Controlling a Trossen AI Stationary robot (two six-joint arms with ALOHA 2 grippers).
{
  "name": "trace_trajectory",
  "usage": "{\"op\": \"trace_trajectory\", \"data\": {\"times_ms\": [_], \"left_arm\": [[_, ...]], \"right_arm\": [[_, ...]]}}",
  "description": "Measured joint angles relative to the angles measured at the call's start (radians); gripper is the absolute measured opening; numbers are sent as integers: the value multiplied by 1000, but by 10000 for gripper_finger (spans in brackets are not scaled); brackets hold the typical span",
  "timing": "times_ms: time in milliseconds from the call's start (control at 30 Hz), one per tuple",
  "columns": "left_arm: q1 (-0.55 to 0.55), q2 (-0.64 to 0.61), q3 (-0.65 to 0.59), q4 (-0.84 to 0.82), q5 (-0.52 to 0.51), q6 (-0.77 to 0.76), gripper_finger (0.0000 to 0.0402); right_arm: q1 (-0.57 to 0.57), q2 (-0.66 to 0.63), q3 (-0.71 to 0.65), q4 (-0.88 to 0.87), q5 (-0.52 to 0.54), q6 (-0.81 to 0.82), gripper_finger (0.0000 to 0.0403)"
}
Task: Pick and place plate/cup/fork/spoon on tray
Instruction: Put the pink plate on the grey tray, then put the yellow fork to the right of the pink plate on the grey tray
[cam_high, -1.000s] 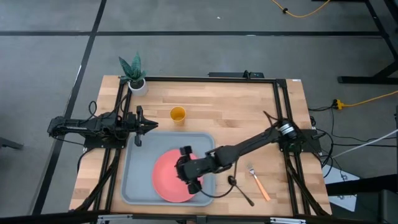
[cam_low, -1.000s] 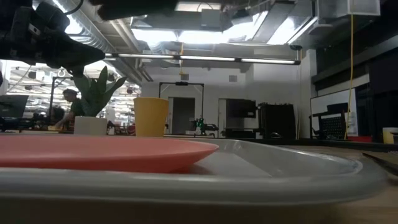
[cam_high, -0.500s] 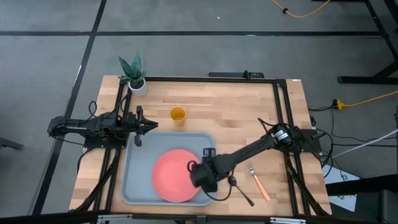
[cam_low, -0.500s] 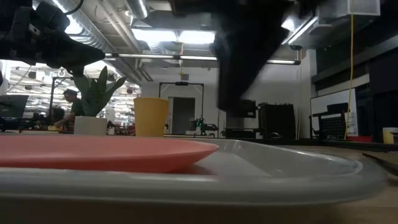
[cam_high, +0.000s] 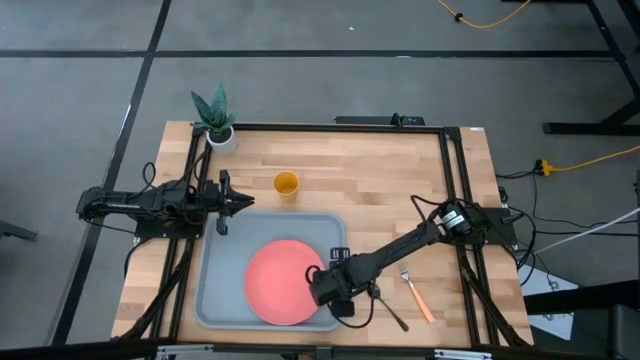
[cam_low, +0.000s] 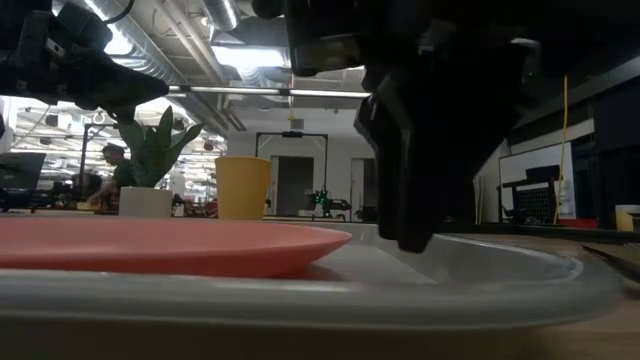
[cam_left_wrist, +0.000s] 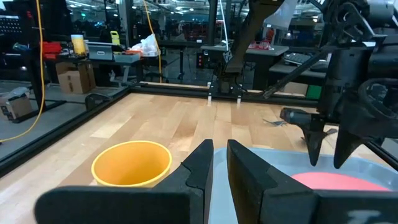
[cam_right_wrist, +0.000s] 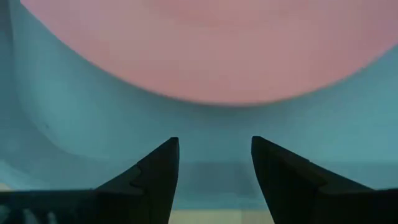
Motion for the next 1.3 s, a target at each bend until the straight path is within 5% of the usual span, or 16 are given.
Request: {"op": "trace_trajectory", "data": {"times_ms": [900, 1133, 1300], "left_arm": [[0, 0, 0, 0, 0, 0, 41], [0, 0, 0, 0, 0, 0, 41], [0, 0, 0, 0, 0, 0, 41]], "right_arm": [[-140, -1, -21, 172, 57, -26, 205], [-157, -81, 19, -76, 62, -11, 205], [-115, -147, 24, -342, 143, 184, 205]]}}
